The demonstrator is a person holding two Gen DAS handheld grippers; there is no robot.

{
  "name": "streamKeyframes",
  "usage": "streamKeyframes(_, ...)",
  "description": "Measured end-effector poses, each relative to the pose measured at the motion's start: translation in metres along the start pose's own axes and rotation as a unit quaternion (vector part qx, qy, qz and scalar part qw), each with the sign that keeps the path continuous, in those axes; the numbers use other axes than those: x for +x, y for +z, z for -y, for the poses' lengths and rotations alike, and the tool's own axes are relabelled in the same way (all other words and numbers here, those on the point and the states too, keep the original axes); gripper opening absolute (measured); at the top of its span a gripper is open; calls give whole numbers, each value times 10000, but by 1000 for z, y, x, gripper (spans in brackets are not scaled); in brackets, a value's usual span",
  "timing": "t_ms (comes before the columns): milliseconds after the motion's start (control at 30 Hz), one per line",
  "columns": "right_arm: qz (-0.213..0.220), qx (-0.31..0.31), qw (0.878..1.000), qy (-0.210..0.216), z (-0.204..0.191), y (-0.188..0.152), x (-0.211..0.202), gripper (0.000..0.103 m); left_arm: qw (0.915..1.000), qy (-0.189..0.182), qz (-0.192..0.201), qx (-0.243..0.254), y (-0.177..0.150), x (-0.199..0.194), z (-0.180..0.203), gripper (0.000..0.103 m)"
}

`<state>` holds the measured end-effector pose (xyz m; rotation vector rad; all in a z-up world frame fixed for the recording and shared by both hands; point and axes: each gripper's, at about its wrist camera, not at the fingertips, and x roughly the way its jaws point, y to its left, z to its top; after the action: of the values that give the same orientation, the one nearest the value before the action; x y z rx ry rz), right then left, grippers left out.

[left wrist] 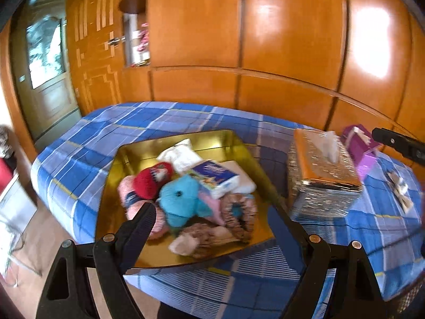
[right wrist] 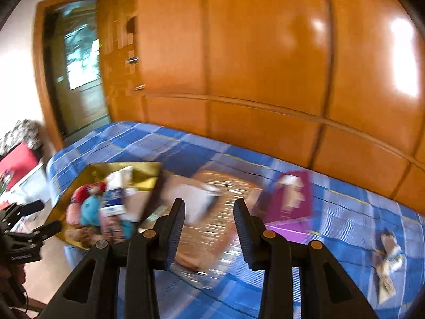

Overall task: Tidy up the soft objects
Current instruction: 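Move both open tools from the tray back to the remaining bed items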

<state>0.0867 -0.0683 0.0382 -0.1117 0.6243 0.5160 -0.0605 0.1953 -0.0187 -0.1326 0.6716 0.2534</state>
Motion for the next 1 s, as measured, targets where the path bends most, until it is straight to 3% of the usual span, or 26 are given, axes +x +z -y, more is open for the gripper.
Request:
streamKeyframes(200, -108, 810, 9944, -664, 82, -18, -14, 38, 9982, -355, -22, 475, 2, -5, 37, 86)
streamKeyframes(400, -308, 1711, 9754, -1357, 170, -48, -31, 38, 9909, -859, -106, 1027, 5, -6, 83, 86)
streamKeyframes(500, -360, 2245, 9599, -1639, 216, -65, -43, 42, 9840, -1169, -150, 1333, 4, -6, 109, 86)
streamKeyframes(633, -404, 3049, 9304, -1994, 281, -89, -64, 43, 9698, -1616, -211, 1814, 2, -5, 149, 86)
streamKeyframes(767, -527, 3419, 9078, -2372, 331, -105, -76, 43, 9558, -1957, -349, 2167, -1, -2, 180, 86)
streamKeyframes(900, -840, 3487, 8975, -2568, 369, -112, -63, 44, 9429, -2157, -479, 2494, -6, 3, 209, 86)
streamKeyframes(1000, -1067, 3406, 8982, -2565, 385, -110, -45, 44, 9364, -2260, -540, 2630, -8, 6, 223, 86)
